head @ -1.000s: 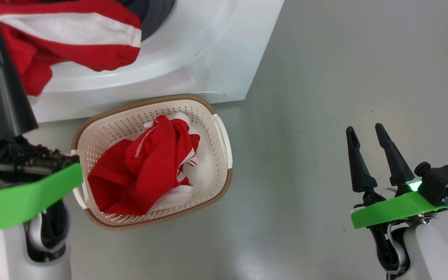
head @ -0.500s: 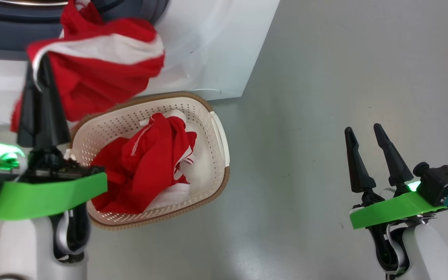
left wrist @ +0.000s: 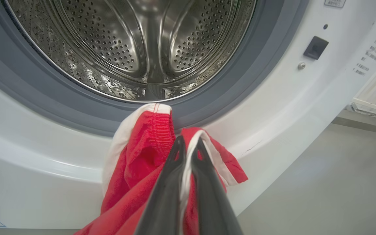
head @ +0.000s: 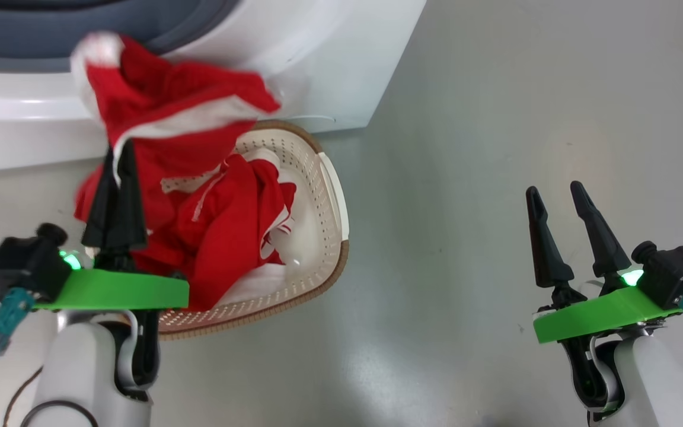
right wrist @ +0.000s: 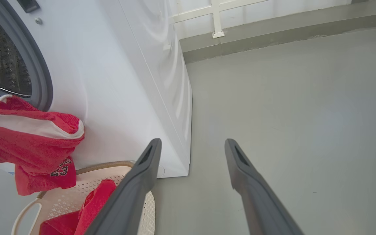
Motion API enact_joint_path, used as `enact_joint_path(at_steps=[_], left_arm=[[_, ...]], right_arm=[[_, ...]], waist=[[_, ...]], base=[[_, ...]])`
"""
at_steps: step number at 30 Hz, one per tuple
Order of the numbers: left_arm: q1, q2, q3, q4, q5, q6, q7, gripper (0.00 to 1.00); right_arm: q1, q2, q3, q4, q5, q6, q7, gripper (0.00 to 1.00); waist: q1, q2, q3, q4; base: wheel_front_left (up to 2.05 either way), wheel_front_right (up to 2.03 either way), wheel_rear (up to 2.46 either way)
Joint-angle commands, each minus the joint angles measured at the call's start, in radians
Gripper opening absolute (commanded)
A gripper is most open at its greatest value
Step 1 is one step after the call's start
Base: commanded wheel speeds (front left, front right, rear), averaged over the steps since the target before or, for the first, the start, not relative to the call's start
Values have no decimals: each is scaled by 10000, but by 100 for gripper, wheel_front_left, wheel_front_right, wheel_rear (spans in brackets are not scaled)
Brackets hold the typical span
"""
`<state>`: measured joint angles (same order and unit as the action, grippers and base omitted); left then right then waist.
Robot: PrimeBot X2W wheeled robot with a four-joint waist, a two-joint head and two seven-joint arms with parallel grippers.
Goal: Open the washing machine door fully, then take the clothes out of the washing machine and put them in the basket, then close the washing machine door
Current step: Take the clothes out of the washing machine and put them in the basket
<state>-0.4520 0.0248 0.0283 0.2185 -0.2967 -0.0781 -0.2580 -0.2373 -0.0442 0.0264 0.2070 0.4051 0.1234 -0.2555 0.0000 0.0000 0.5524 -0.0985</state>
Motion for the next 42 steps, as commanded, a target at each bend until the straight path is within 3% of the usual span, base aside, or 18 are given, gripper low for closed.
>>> enact_joint_path(at_steps=[1, 23, 42], left_arm=[[-41, 254, 229, 61, 141, -115, -38, 0], [-1506, 254, 106, 4219, 1195, -493, -38, 0], [-3117, 562, 255, 6621, 2155, -502, -38, 2]], right_arm=[[-127, -60, 235, -262, 54, 73, -63, 100], [-770, -60, 271, -472, 206, 73, -63, 100], [-980, -60, 559, -561, 316, 73, -63, 100]], waist=[[0, 0, 208, -68], [0, 0, 1732, -356], [0, 0, 2550, -699]], base=[[0, 0, 0], [0, 0, 0], [0, 0, 0]])
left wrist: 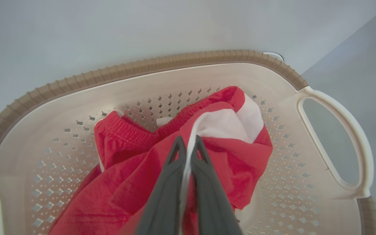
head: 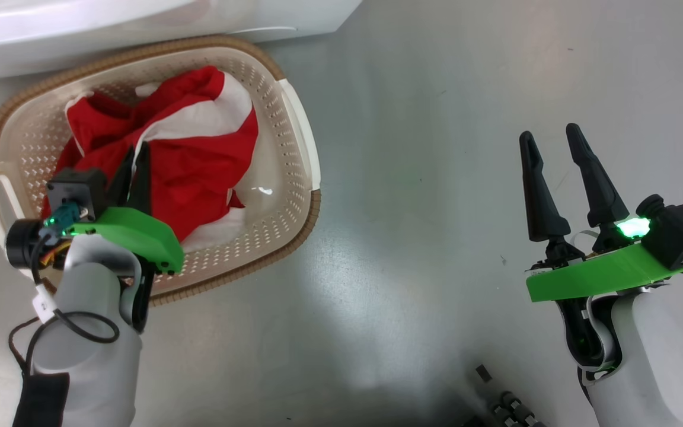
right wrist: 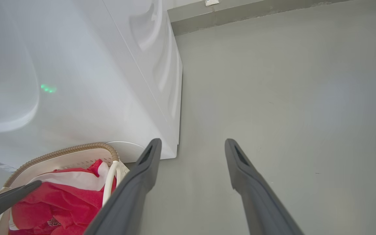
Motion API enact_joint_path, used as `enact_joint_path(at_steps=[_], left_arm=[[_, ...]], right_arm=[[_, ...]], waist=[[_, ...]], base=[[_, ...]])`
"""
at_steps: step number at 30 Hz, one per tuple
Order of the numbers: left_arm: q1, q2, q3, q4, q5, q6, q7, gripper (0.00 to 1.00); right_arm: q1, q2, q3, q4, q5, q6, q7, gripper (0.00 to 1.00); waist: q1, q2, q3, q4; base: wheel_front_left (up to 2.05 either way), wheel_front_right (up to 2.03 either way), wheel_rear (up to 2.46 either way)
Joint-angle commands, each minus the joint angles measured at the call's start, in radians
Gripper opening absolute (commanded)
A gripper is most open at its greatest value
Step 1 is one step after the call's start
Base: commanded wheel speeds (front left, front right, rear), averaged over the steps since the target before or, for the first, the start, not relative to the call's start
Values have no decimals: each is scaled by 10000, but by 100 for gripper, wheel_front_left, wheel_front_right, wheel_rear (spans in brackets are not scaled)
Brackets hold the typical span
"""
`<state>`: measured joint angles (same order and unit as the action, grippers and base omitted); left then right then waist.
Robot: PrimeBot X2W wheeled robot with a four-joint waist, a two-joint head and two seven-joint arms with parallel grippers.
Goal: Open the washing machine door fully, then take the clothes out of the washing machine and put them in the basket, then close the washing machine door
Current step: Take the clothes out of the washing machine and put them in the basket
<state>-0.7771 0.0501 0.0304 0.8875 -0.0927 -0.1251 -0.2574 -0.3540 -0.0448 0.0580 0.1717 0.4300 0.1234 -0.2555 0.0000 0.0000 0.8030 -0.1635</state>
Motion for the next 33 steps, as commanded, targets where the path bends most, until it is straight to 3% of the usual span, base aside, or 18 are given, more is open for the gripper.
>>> enact_joint_path(at_steps=[1, 2, 5, 7, 8, 20, 33], left_arm=[[110, 312, 250, -36, 137, -32, -44, 12], [94, 311, 267, -11, 156, -32, -44, 25], [103, 296, 331, 43, 176, -31, -44, 49], [137, 274, 389, 90, 164, -25, -44, 97], [165, 262, 409, 109, 163, -25, -44, 100], [636, 152, 620, -49, 71, -34, -44, 100], [2038, 24, 769, -1239, -500, -52, -44, 100]], right_arm=[[183, -54, 240, -204, 70, 73, -63, 100], [183, -54, 236, -202, 72, 73, -63, 100], [193, -54, 220, -175, 67, 73, -63, 100], [198, -54, 223, -154, 60, 73, -63, 100], [205, -54, 226, -145, 56, 73, -63, 100], [313, -54, 76, 3, -50, 73, -63, 100], [857, -54, -116, 312, -220, 73, -63, 100]], waist=[[0, 0, 49, -57], [0, 0, 47, -60], [0, 0, 2, -52], [0, 0, -57, -32], [0, 0, -84, -22], [0, 0, -890, 186], [0, 0, -2705, 503]], base=[[0, 0, 0], [0, 0, 0], [0, 0, 0], [0, 0, 0], [0, 0, 0], [0, 0, 0], [0, 0, 0]])
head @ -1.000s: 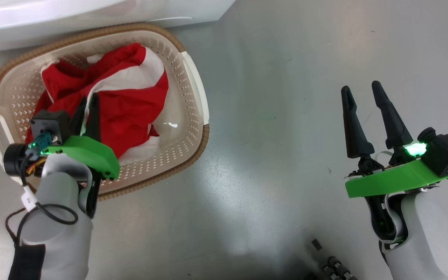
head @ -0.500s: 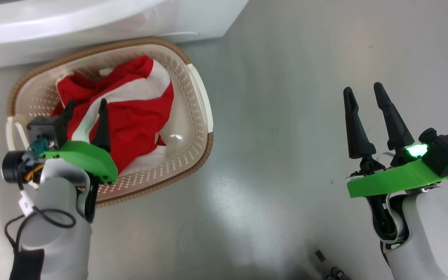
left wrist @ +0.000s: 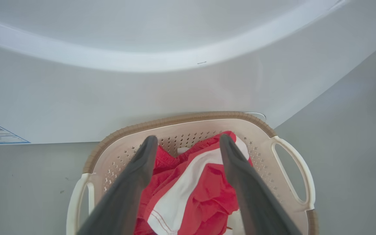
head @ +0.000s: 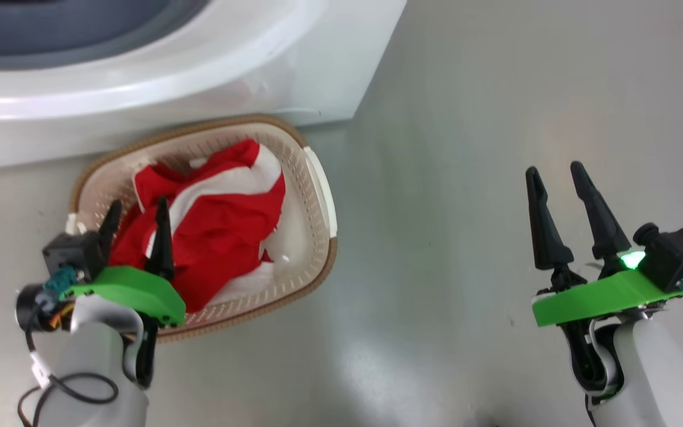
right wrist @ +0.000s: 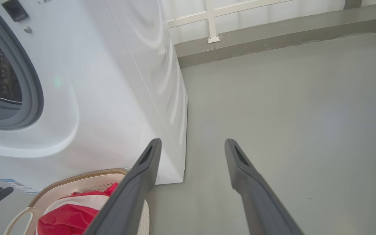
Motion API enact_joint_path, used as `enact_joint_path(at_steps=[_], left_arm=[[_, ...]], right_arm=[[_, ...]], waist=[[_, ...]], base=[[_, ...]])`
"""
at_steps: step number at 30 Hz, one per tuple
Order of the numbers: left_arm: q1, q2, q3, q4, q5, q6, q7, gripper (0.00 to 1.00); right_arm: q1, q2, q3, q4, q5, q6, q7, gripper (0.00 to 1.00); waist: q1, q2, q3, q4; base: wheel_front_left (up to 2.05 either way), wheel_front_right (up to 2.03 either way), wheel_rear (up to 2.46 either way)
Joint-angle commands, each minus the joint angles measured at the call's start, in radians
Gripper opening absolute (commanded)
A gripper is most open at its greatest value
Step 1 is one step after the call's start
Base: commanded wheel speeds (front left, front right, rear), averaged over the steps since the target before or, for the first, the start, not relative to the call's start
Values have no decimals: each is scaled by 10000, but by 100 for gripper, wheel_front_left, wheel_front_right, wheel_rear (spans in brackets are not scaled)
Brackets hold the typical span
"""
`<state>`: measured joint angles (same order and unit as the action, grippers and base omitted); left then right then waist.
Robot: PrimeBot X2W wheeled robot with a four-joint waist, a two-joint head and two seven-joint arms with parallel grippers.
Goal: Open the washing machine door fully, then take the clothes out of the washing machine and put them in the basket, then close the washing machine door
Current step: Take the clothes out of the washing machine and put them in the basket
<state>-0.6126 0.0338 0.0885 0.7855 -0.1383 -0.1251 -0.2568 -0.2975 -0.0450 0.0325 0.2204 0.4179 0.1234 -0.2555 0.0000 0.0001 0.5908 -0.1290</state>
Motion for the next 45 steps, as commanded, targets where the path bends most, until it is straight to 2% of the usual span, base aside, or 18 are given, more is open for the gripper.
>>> enact_joint_path(at_steps=[1, 9, 21, 45], left_arm=[[518, 182, 131, -347, -119, -53, -49, 100], [1573, 167, -385, -1664, -758, -54, -49, 100], [2982, 165, -356, -3320, -1047, -55, -49, 100], [5444, 164, 29, -5669, -1141, -33, -49, 100]], right_arm=[[351, -52, 123, -147, -119, 73, -63, 100], [922, -52, 4, 84, -272, 73, -63, 100], [1753, -52, -65, 292, -356, 73, -63, 100], [3161, -52, -255, 237, -757, 73, -63, 100]], waist=[[0, -1, -739, 183], [0, -1, -1983, 383], [0, -1, -3318, 508], [0, -1, -4575, 716]], base=[[0, 0, 0], [0, 0, 0], [0, 0, 0], [0, 0, 0]])
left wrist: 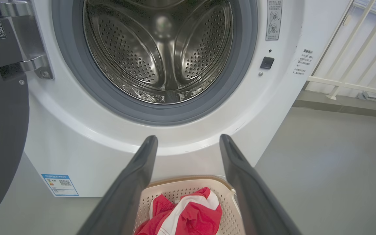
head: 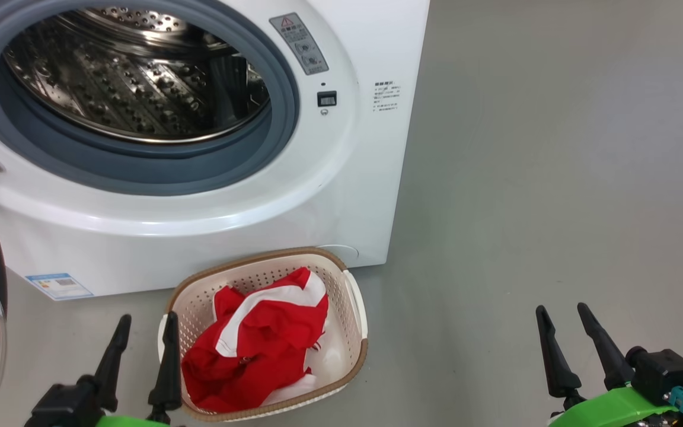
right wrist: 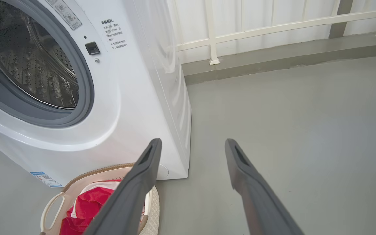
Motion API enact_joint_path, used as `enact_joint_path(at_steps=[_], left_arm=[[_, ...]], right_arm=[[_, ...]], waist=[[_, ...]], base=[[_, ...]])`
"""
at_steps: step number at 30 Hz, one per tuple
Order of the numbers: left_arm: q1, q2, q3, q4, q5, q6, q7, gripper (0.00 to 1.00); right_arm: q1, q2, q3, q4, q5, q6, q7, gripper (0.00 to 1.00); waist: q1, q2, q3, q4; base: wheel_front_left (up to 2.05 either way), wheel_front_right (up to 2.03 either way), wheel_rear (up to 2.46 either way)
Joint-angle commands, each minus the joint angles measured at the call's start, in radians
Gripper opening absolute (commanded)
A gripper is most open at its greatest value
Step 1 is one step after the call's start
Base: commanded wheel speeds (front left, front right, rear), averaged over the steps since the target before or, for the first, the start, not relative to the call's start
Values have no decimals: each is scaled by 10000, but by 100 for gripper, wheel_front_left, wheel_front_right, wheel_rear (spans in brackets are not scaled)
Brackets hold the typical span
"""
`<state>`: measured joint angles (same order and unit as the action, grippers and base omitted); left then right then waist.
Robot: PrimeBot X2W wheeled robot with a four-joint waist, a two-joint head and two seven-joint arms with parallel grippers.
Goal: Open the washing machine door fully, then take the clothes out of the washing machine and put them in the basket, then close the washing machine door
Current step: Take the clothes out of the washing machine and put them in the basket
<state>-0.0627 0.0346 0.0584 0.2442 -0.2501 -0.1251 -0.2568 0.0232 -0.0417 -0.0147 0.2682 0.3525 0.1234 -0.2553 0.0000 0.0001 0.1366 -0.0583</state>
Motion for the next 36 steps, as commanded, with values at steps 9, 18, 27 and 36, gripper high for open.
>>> enact_joint_path(at_steps=[9, 18, 27, 36], left_arm=[[848, 156, 275, -919, -326, 260, -49, 100], [916, 156, 247, -1084, -411, 480, -49, 100], [856, 156, 281, -1109, -344, 492, -49, 100], [773, 156, 227, -1144, -221, 506, -49, 100]], right_arm=[[299, -109, 187, -303, -239, 73, -65, 100], [277, -154, 170, -340, -268, 73, -65, 100], [202, -159, 197, -326, -254, 73, -65, 100], [158, -143, 191, -321, -247, 73, -65, 100]], waist=[[0, -1, -290, 82], [0, -1, -247, 216], [0, -1, -180, 171], [0, -1, -148, 171]], base=[[0, 0, 0], [0, 0, 0], [0, 0, 0], [0, 0, 0]])
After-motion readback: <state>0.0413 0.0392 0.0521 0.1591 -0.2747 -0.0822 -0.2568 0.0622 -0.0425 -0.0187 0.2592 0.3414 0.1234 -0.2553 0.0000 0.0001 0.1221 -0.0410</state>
